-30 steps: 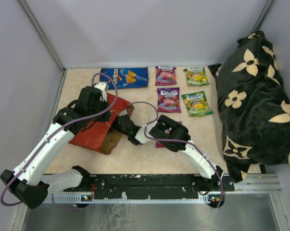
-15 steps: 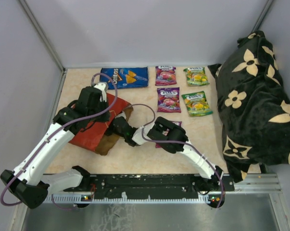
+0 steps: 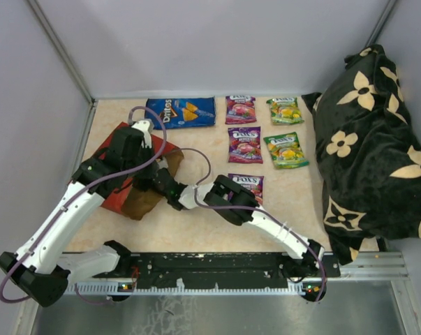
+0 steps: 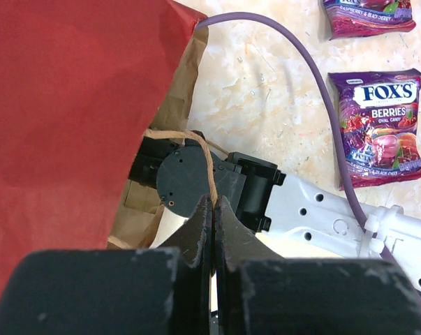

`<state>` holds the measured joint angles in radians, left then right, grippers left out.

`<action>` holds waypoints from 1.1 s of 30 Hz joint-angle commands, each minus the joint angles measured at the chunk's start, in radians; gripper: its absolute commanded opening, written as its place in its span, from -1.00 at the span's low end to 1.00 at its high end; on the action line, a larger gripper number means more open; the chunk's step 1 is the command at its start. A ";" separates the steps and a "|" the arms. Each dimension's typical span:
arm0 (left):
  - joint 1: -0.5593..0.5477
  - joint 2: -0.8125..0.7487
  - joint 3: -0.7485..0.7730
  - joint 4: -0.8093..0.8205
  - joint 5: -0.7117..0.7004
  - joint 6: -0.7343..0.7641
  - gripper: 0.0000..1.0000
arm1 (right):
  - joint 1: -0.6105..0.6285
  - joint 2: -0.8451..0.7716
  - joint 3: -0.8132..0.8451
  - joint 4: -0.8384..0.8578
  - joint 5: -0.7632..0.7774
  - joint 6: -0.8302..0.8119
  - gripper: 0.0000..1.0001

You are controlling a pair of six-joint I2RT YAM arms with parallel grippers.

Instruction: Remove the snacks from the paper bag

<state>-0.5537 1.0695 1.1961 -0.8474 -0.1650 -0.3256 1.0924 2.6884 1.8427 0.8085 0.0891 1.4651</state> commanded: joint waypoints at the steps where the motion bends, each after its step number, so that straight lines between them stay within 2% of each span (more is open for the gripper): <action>1: 0.014 -0.027 0.019 -0.021 -0.021 -0.007 -1.00 | 0.006 -0.001 0.068 0.070 -0.004 -0.039 -1.00; 2: 0.015 -0.031 0.019 -0.025 -0.025 -0.005 -1.00 | 0.006 -0.030 0.033 0.068 -0.006 -0.055 -0.97; 4: 0.021 -0.036 0.019 -0.031 -0.034 0.000 -1.00 | 0.006 -0.113 -0.075 0.068 -0.004 -0.081 -0.38; 5: 0.025 -0.039 0.018 -0.034 -0.039 0.001 -1.00 | 0.006 -0.165 -0.148 0.075 0.005 -0.087 -0.16; 7: 0.030 -0.043 0.018 -0.035 -0.046 0.007 -1.00 | 0.006 -0.260 -0.285 0.090 0.026 -0.088 0.06; 9: 0.036 -0.043 0.019 -0.032 -0.049 0.010 -1.00 | 0.002 -0.341 -0.392 0.089 0.053 -0.089 0.14; 12: 0.041 -0.038 0.024 -0.032 -0.054 0.014 -1.00 | -0.006 -0.433 -0.479 -0.029 0.058 -0.057 0.14; 16: 0.043 -0.034 0.029 -0.031 -0.054 0.012 -1.00 | -0.008 -0.467 -0.459 -0.241 0.042 -0.012 -0.02; 23: 0.042 -0.037 0.033 -0.038 -0.045 0.005 -1.00 | 0.005 -0.392 -0.345 -0.458 0.022 0.041 -0.29; 33: 0.042 -0.039 0.013 -0.022 -0.022 0.002 -1.00 | 0.013 -0.237 -0.123 -0.588 0.018 0.061 -0.30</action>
<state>-0.5186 1.0424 1.1965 -0.8711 -0.2028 -0.3187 1.0916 2.3917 1.6039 0.2893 0.1028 1.5078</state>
